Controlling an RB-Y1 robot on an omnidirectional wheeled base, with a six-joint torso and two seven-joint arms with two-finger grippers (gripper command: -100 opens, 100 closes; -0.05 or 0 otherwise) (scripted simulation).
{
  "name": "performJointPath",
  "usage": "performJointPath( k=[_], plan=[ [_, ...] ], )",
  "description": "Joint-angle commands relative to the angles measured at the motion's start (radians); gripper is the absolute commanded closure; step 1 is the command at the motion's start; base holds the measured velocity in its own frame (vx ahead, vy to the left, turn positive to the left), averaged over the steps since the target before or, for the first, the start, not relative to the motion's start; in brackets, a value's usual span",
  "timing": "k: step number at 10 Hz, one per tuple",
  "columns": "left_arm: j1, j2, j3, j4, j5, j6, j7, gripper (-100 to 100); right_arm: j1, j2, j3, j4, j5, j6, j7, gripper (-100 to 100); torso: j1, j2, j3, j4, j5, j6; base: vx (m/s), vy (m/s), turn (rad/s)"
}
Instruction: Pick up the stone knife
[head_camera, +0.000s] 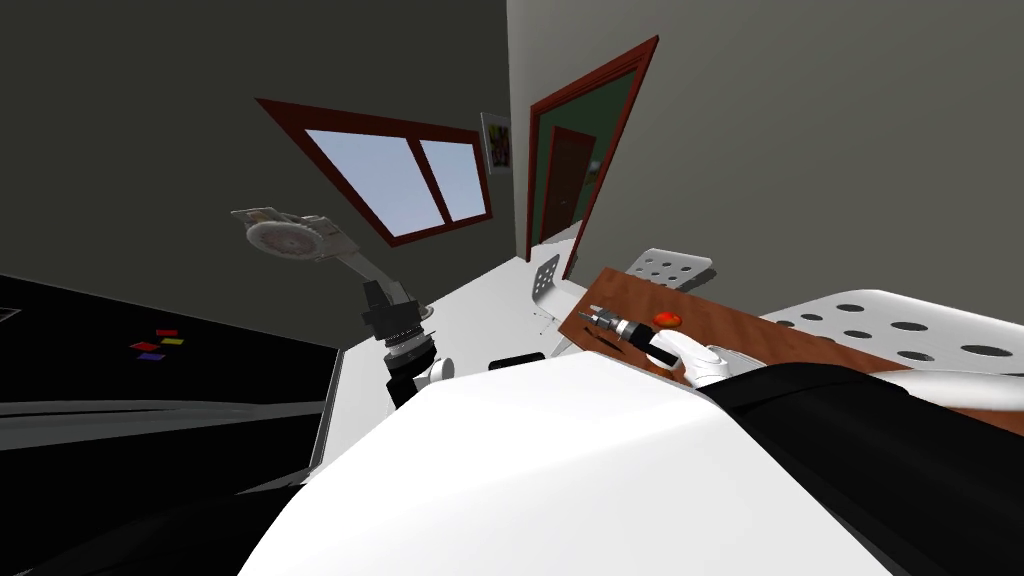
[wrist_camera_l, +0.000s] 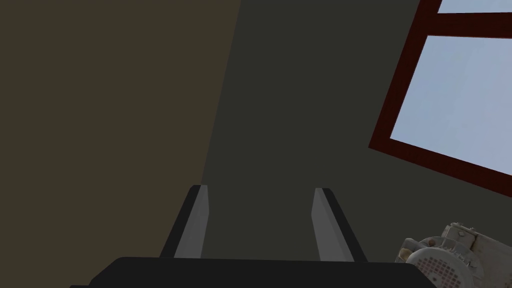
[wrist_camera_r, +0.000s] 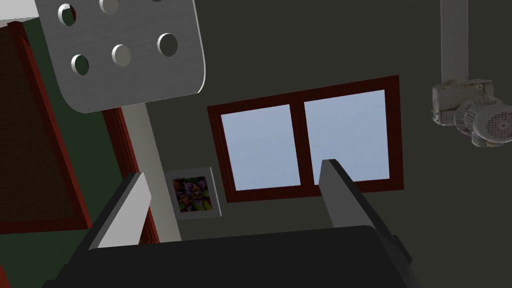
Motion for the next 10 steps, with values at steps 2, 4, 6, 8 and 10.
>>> performJointPath(
  k=[2,4,6,8,10],
  plan=[
    [0.000,0.000,0.000,0.000,0.000,0.000,0.000,0,0.034,-0.033,0.014,0.074,0.050,-0.013,0.039,-100,0.000,0.000,0.000,0.000,0.000,0.000,0.071,0.027,0.083],
    [0.000,0.000,0.000,0.000,0.000,0.000,0.000,0,0.054,-0.051,0.023,0.116,0.074,-0.016,0.055,-100,0.002,-0.002,-0.001,0.000,0.000,0.000,0.084,0.038,0.057],
    [0.000,0.000,0.000,0.000,0.000,0.000,0.000,0,0.074,-0.069,0.033,0.153,0.097,-0.018,0.072,-100,0.002,-0.003,-0.002,-0.001,0.001,0.000,0.090,0.029,0.090],
    [0.000,0.000,0.000,0.000,0.000,0.000,0.000,0,0.119,-0.106,0.055,0.219,0.143,-0.022,0.108,-100,0.001,-0.001,-0.001,0.000,0.000,0.000,0.083,0.027,0.107],
    [0.000,0.000,0.000,0.000,0.000,0.000,0.000,0,0.141,-0.123,0.068,0.262,0.166,-0.024,0.127,-100,0.001,-0.002,-0.001,0.000,0.000,0.000,0.085,0.020,0.081]
  ],
)
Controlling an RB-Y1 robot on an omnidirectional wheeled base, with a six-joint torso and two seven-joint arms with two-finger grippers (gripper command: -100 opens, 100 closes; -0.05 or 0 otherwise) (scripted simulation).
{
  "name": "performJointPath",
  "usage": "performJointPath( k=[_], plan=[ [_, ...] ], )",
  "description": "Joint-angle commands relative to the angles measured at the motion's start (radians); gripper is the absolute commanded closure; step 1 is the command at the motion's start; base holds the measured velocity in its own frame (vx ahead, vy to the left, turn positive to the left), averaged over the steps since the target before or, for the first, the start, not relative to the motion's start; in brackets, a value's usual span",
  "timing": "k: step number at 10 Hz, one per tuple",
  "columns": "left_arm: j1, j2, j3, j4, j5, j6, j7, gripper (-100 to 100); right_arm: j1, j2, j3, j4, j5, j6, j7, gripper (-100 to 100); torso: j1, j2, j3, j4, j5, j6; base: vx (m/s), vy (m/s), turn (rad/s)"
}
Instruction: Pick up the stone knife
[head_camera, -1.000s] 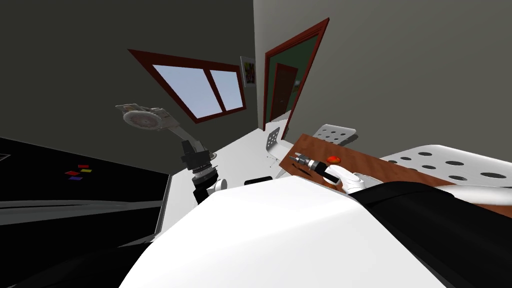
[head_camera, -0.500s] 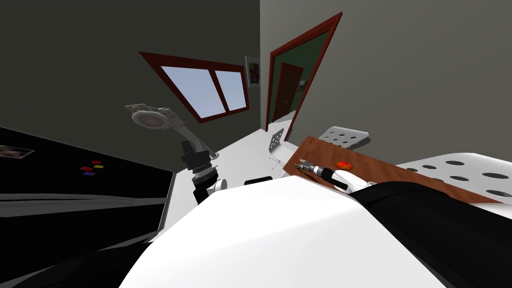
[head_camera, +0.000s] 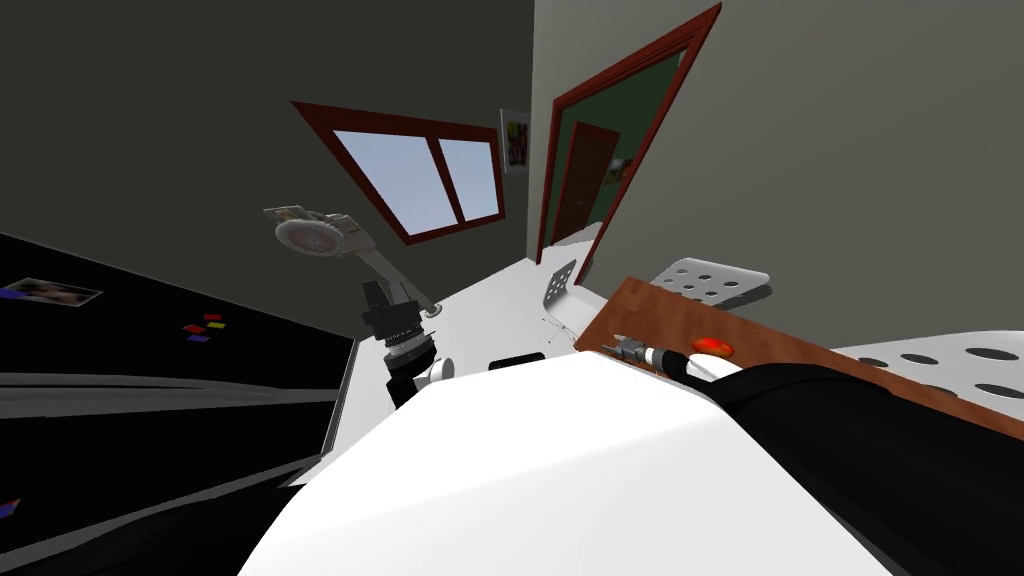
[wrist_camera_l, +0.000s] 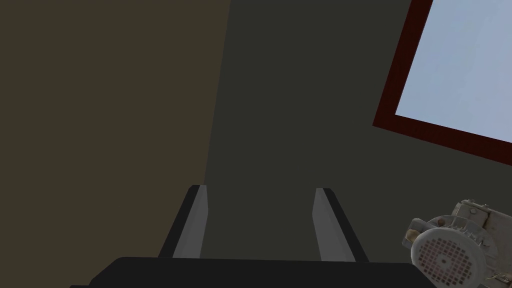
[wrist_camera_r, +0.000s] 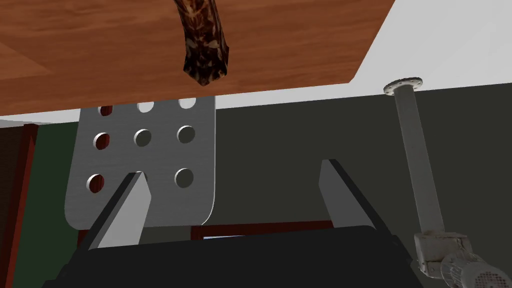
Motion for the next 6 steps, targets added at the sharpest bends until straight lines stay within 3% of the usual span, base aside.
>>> performJointPath(
  k=[1,2,4,6],
  plan=[
    [0.000,0.000,0.000,0.000,0.000,0.000,0.000,0,0.041,-0.020,0.020,0.043,0.035,0.005,0.029,-100,0.000,0.000,0.000,0.000,0.000,0.000,0.101,0.025,0.128],
    [0.000,0.000,0.000,0.000,0.000,0.000,0.000,0,0.041,-0.020,0.020,0.043,0.035,0.005,0.029,-100,0.000,-0.001,0.000,0.000,0.000,0.000,0.077,0.022,0.042],
    [0.000,0.000,0.000,0.000,0.000,0.000,0.000,0,0.084,-0.050,0.044,0.108,0.076,0.003,0.064,-100,0.001,0.000,0.000,0.000,0.000,0.000,0.097,0.027,0.119],
    [0.000,0.000,0.000,0.000,0.000,0.000,0.000,0,0.084,-0.050,0.044,0.108,0.076,0.003,0.064,-100,-0.001,0.000,0.000,0.000,0.000,0.000,0.049,0.002,0.024]
  ],
)
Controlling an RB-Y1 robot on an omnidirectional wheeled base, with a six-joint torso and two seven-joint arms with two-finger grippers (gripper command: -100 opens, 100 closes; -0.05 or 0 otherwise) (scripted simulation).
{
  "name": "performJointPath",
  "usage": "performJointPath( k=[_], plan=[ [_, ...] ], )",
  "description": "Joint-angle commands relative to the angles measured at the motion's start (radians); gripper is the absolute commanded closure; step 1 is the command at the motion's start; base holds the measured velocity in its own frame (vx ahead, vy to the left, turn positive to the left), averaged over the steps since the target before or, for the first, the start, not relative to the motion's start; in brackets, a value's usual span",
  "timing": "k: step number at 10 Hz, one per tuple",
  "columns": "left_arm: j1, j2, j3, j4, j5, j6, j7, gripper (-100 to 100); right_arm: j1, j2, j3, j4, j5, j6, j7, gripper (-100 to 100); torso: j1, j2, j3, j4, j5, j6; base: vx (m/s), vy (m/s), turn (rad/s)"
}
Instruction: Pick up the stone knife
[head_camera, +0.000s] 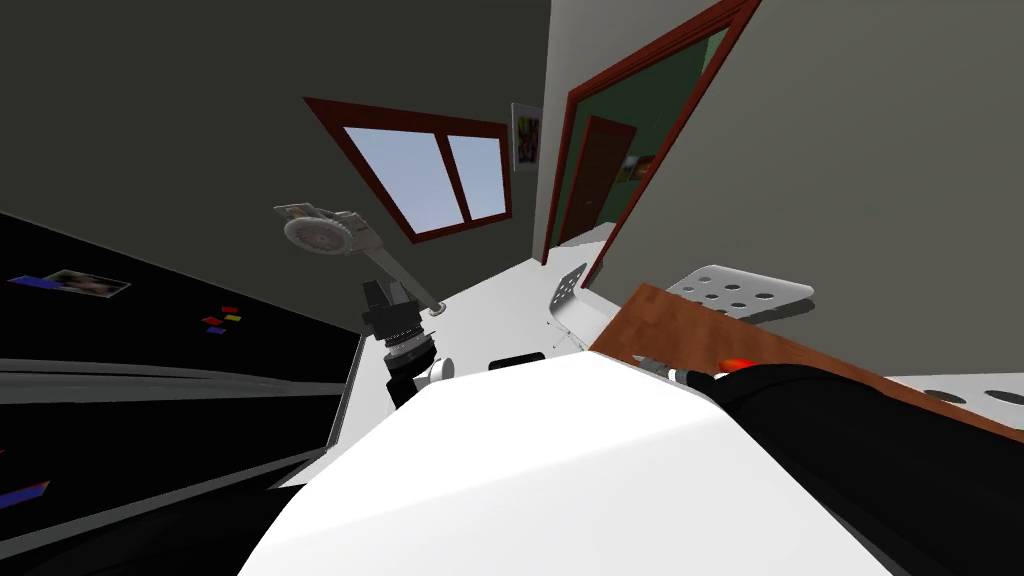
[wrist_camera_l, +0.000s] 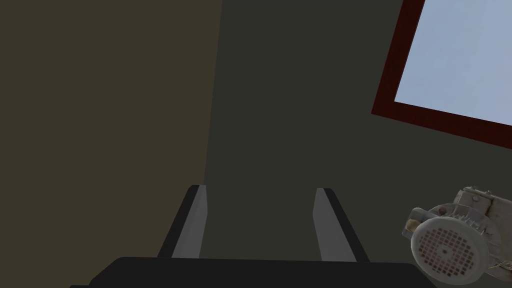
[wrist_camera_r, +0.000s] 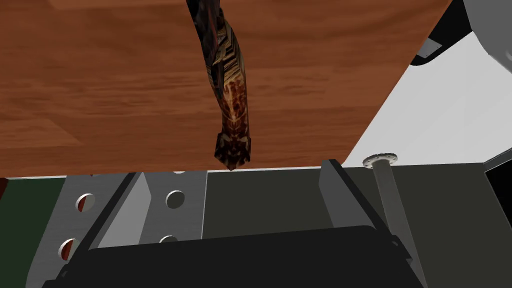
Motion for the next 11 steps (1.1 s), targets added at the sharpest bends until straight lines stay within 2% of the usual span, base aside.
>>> performJointPath(
  k=[1,2,7,8,9,10,11],
  plan=[
    [0.000,0.000,0.000,0.000,0.000,0.000,0.000,0,0.030,-0.013,0.013,0.015,0.021,0.010,0.009,-100,0.000,0.000,0.000,0.000,0.000,0.000,0.037,0.009,0.085],
    [0.000,0.000,0.000,0.000,0.000,0.000,0.000,0,0.030,-0.013,0.013,0.015,0.021,0.010,0.009,-100,0.000,0.000,0.000,0.000,0.000,0.000,0.038,0.006,0.046],
    [0.000,0.000,0.000,0.000,0.000,0.000,0.000,0,0.101,-0.045,0.055,0.118,0.084,0.006,0.067,-100,0.000,-0.001,0.000,0.000,0.000,0.000,0.063,0.008,0.083],
    [0.000,0.000,0.000,0.000,0.000,0.000,0.000,0,0.107,-0.046,0.059,0.127,0.089,0.006,0.072,-100,0.000,-0.002,-0.001,0.000,0.000,0.000,0.082,0.006,0.087],
    [0.000,0.000,0.000,0.000,0.000,0.000,0.000,0,0.111,-0.046,0.050,0.111,0.081,0.006,0.066,-100,0.000,-0.002,-0.001,0.000,0.000,0.000,0.033,0.001,0.011],
    [0.000,0.000,0.000,0.000,0.000,0.000,0.000,0,0.112,-0.046,0.050,0.112,0.082,0.006,0.069,0,0.000,0.000,0.000,0.000,0.000,0.000,0.006,0.000,-0.001],
    [0.000,0.000,0.000,0.000,0.000,0.000,0.000,0,0.073,-0.023,0.011,0.121,0.132,-0.026,0.053,-100,0.000,0.001,0.001,0.000,0.000,0.000,-0.007,-0.003,-0.099]
  ],
)
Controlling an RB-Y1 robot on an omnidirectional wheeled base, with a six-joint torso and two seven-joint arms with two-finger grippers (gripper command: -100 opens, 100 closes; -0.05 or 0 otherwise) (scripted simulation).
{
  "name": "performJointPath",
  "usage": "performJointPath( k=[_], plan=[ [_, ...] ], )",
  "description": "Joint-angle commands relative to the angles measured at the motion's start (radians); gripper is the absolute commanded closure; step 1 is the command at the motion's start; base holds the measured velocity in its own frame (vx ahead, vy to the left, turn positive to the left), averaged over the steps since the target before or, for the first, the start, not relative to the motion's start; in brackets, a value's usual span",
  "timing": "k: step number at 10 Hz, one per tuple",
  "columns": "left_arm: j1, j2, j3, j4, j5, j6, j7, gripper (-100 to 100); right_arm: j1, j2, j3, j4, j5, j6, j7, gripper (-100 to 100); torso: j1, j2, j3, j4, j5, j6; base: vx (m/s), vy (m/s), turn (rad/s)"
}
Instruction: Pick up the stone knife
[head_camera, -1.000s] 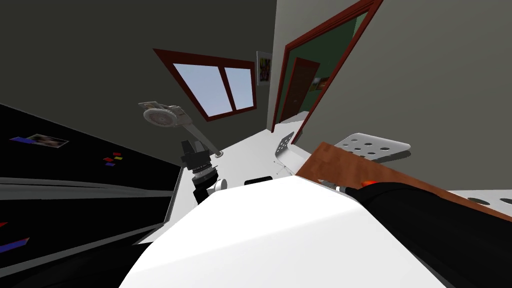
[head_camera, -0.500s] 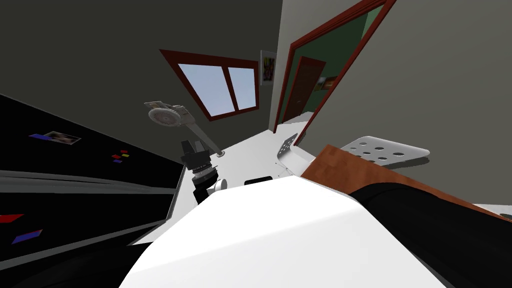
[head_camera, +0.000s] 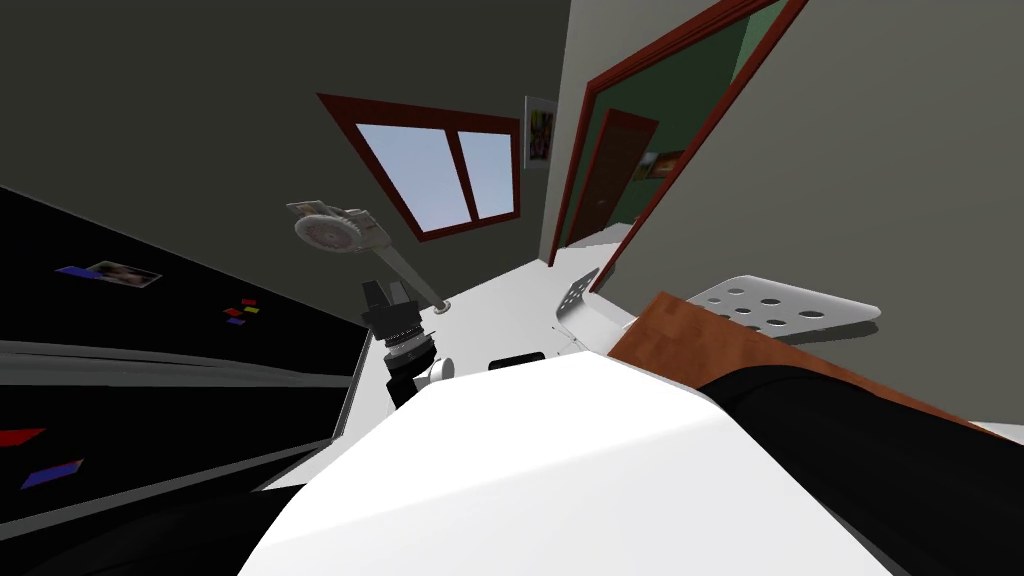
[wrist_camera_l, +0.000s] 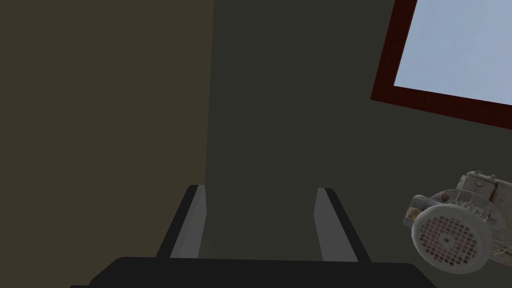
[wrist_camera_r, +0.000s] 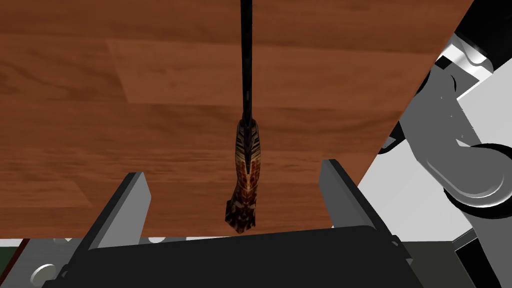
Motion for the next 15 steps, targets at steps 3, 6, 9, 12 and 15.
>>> performJointPath(
  k=[3,6,9,12,15],
  plan=[
    [0.000,0.000,0.000,0.000,0.000,0.000,0.000,0,-0.052,0.032,-0.058,0.009,0.111,-0.048,-0.025,-100,0.000,0.001,0.001,0.000,0.000,0.000,-0.017,0.003,-0.061],
    [0.000,0.000,0.000,0.000,0.000,0.000,0.000,0,-0.090,0.055,-0.097,0.018,0.190,-0.080,-0.040,-100,0.000,0.001,0.000,0.000,0.000,0.000,-0.007,-0.001,-0.045],
    [0.000,0.000,0.000,0.000,0.000,0.000,0.000,0,-0.129,0.078,-0.136,0.027,0.266,-0.111,-0.056,-100,0.000,0.001,0.000,0.000,0.000,0.000,-0.008,0.000,-0.047],
    [0.000,0.000,0.000,0.000,0.000,0.000,0.000,0,-0.168,0.101,-0.175,0.037,0.346,-0.143,-0.071,-100,0.000,0.001,0.000,0.000,0.000,0.000,-0.010,0.001,-0.048],
    [0.000,0.000,0.000,0.000,0.000,0.000,0.000,0,-0.206,0.124,-0.214,0.046,0.427,-0.175,-0.086,-100,0.000,0.001,0.001,0.000,0.000,0.000,-0.012,0.000,-0.042]
  ],
)
